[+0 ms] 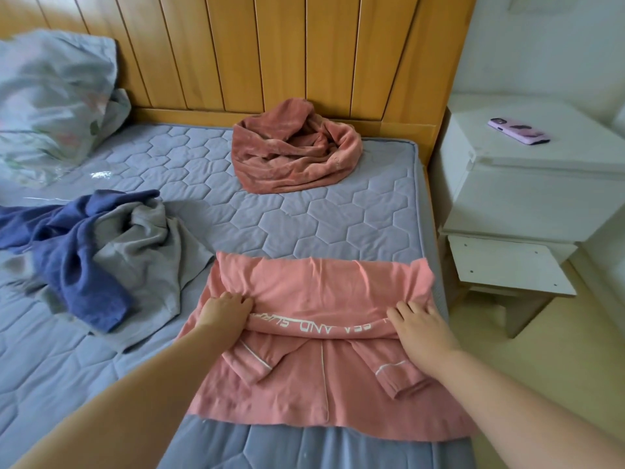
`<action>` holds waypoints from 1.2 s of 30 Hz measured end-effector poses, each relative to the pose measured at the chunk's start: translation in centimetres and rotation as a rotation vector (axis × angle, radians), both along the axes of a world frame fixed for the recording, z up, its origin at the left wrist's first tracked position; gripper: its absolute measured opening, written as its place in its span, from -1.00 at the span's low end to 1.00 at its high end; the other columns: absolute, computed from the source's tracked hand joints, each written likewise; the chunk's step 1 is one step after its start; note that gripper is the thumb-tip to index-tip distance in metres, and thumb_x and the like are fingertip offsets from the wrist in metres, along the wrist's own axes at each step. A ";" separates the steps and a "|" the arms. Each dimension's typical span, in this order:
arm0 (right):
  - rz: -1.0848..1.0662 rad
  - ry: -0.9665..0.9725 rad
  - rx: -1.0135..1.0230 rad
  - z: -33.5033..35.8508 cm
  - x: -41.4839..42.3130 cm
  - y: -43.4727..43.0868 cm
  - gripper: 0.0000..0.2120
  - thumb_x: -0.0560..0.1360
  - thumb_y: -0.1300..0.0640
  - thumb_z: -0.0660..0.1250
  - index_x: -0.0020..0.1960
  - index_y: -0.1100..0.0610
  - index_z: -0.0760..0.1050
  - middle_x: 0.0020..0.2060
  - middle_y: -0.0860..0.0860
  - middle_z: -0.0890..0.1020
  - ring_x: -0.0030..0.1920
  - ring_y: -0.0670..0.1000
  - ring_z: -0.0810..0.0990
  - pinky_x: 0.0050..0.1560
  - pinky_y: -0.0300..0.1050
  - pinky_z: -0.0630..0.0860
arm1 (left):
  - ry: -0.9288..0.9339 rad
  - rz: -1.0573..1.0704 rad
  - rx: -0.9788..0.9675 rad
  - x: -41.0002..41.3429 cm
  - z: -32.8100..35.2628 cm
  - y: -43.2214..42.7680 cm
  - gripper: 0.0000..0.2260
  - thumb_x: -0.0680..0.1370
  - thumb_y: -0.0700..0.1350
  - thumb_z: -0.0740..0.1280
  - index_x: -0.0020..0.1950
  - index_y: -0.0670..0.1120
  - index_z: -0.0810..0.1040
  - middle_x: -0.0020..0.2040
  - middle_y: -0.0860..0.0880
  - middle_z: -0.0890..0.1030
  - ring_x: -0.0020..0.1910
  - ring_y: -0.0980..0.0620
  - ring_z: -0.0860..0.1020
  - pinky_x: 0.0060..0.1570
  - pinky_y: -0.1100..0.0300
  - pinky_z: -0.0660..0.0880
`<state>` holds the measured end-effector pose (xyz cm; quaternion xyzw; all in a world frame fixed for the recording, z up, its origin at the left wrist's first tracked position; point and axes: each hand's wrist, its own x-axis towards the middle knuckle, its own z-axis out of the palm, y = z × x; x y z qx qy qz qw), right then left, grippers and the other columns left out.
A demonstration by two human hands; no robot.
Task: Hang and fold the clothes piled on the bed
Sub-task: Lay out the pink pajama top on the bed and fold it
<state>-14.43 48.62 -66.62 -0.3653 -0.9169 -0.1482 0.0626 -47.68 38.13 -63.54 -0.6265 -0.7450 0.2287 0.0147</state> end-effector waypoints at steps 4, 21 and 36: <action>-0.078 0.045 -0.017 0.1 0.4 -0.5 -0.87 0.23 0.22 0.33 -0.23 0.08 0.50 -0.31 -0.02 0.55 -0.25 0.08 0.59 -0.25 0.02 0.53 | 0.126 -0.173 0.021 0.1 0.6 -0.2 -0.67 0.54 -0.03 0.18 0.30 -0.02 0.36 0.26 0.00 0.44 0.22 -0.04 0.43 0.11 0.06 0.35; -0.093 0.518 0.105 2.9 3.1 -7.6 -0.70 0.02 0.41 0.32 -0.26 0.23 0.46 -0.17 0.17 0.57 -0.18 0.19 0.50 -0.01 0.04 0.34 | -0.304 -0.509 0.753 1.7 1.0 -8.5 -0.89 0.36 -0.13 0.20 -0.14 -0.09 0.41 -0.25 -0.07 0.46 -0.32 -0.08 0.40 -0.35 0.08 0.40; -0.164 0.151 -0.190 1.0 3.3 -11.9 -0.84 0.21 0.08 0.27 -0.24 0.11 0.50 -0.22 0.01 0.59 -0.15 0.13 0.54 0.03 0.10 0.51 | -0.439 -0.377 0.577 7.2 0.2 -11.2 -0.70 0.40 0.00 0.21 0.02 -0.06 0.62 -0.03 -0.02 0.58 -0.02 -0.06 0.50 -0.03 0.08 0.45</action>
